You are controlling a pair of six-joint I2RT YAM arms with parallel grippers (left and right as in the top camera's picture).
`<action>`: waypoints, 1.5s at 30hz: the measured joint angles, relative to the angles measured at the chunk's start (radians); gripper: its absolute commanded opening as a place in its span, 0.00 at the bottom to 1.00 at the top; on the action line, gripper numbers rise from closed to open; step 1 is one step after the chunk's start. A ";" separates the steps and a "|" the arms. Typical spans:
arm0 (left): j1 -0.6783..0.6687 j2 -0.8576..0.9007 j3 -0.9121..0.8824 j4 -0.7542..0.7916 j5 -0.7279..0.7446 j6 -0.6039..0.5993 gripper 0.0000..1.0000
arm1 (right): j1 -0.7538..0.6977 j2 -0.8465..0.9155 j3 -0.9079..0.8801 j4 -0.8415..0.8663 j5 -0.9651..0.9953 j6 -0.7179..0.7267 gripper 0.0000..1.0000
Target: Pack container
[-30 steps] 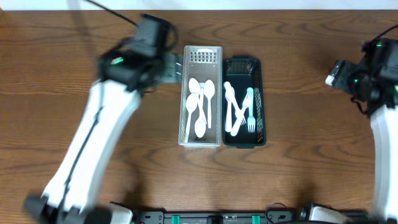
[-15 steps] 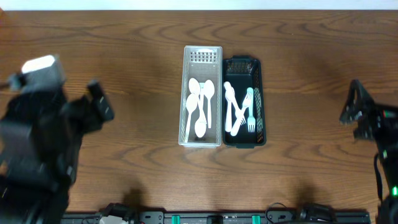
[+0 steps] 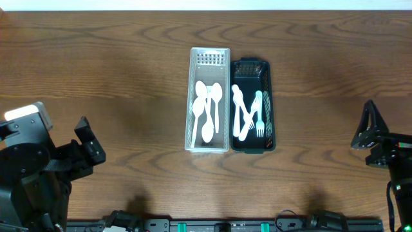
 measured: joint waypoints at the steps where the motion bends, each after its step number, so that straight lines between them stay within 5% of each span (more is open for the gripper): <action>1: 0.000 0.000 0.000 -0.002 0.000 0.000 0.98 | 0.000 0.000 0.000 -0.016 0.000 0.000 0.99; 7: 0.000 0.000 0.000 -0.004 0.000 0.000 0.98 | 0.000 0.000 0.000 -0.122 0.000 0.000 0.99; 45: 0.000 0.000 0.000 -0.005 0.000 0.000 0.98 | 0.002 0.000 0.000 -0.160 -0.134 -0.012 0.99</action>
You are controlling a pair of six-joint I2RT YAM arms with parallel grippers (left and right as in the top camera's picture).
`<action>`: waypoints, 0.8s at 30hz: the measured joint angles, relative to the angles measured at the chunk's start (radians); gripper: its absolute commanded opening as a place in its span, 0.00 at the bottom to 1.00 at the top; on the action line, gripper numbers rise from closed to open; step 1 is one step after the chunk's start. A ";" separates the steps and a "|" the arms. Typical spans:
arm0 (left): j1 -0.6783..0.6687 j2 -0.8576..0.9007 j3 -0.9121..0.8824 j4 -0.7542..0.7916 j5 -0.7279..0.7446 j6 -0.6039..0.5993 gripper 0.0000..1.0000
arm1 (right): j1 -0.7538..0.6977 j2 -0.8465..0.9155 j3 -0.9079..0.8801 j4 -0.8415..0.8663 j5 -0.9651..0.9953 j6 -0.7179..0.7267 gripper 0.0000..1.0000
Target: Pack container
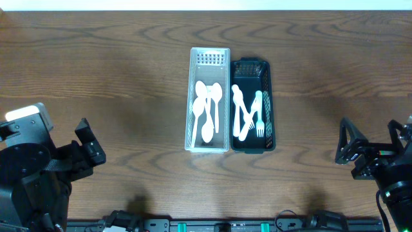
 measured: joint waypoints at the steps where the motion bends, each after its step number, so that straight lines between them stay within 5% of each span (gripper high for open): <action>1: 0.000 0.000 0.000 0.000 0.000 0.000 0.98 | 0.010 -0.001 0.000 0.000 0.003 -0.010 0.99; 12: 0.000 0.000 0.000 -0.001 0.000 0.000 0.98 | 0.170 -0.120 -0.059 0.014 0.026 -0.142 0.99; 24: 0.000 0.000 0.000 -0.001 0.000 0.000 0.98 | 0.187 -0.290 -0.506 0.230 0.035 -0.162 0.99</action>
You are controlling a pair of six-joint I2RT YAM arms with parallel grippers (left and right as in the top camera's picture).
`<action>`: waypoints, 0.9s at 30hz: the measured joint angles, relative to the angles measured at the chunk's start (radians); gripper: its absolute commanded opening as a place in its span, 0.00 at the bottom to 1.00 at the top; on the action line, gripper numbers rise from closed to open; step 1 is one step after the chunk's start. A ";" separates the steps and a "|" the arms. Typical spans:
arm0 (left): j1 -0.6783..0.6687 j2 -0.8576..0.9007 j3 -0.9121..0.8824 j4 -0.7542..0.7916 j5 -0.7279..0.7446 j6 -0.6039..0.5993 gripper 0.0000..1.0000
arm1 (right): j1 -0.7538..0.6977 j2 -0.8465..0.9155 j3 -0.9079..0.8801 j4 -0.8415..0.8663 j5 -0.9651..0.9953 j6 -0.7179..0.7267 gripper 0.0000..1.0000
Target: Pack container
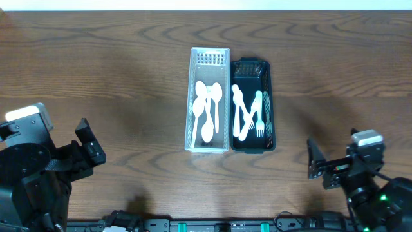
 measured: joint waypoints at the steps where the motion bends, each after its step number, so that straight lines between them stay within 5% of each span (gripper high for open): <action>1: 0.000 0.000 0.000 0.000 0.000 0.000 0.98 | 0.007 -0.015 -0.025 0.007 0.000 0.000 0.99; 27: 0.000 0.000 0.000 0.000 0.000 0.000 0.98 | 0.044 -0.234 -0.448 0.107 0.003 -0.003 0.99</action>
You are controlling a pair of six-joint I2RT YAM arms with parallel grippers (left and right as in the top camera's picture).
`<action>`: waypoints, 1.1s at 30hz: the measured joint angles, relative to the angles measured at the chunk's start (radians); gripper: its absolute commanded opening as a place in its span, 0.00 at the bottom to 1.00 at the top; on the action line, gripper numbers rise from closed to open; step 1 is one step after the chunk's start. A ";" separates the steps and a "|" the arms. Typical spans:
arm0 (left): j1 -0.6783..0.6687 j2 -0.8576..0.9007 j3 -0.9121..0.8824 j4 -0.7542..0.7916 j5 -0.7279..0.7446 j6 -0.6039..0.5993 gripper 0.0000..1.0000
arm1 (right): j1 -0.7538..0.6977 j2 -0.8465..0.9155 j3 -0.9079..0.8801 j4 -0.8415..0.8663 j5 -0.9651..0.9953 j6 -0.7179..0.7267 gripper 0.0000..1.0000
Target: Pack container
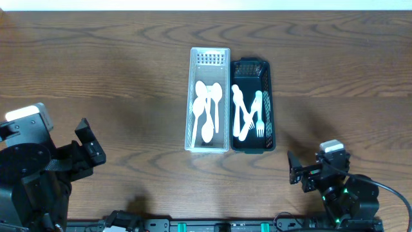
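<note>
A clear plastic tray (pixel 223 58) at the table's middle holds several white spoons (pixel 207 111). Touching its right side, a black mesh basket (pixel 266 71) holds white and pale green forks (pixel 248 116). My left gripper (pixel 89 144) rests at the near left, far from both containers. Close to the front edge at the right, my right gripper (pixel 295 173) points left, just below and right of the basket's near corner. Neither gripper holds anything that I can see, and the overhead view does not show how their jaws stand.
The dark wooden table (pixel 103 58) stretches around both containers. Each arm's base and body sit at the front edge, the left one (pixel 29 174) and the right one (pixel 344 196).
My right arm has shifted further left and nearer the front edge, its gripper now closer to the basket's near right corner. The left arm and the cutlery are unchanged.
My right gripper stood at the far right edge of the table. Then it was lower and a little further in, then near the front edge, and now it is near the basket's corner. The left arm, both containers and the cutlery stayed put throughout.
</note>
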 measured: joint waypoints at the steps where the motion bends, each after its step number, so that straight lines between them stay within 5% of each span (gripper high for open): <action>1: 0.000 0.000 0.000 0.000 0.000 0.000 0.98 | 0.000 -0.009 -0.008 0.000 0.000 0.000 0.99; 33: 0.000 0.000 0.000 0.000 0.000 0.000 0.98 | 0.000 -0.093 -0.147 0.006 0.000 0.000 0.99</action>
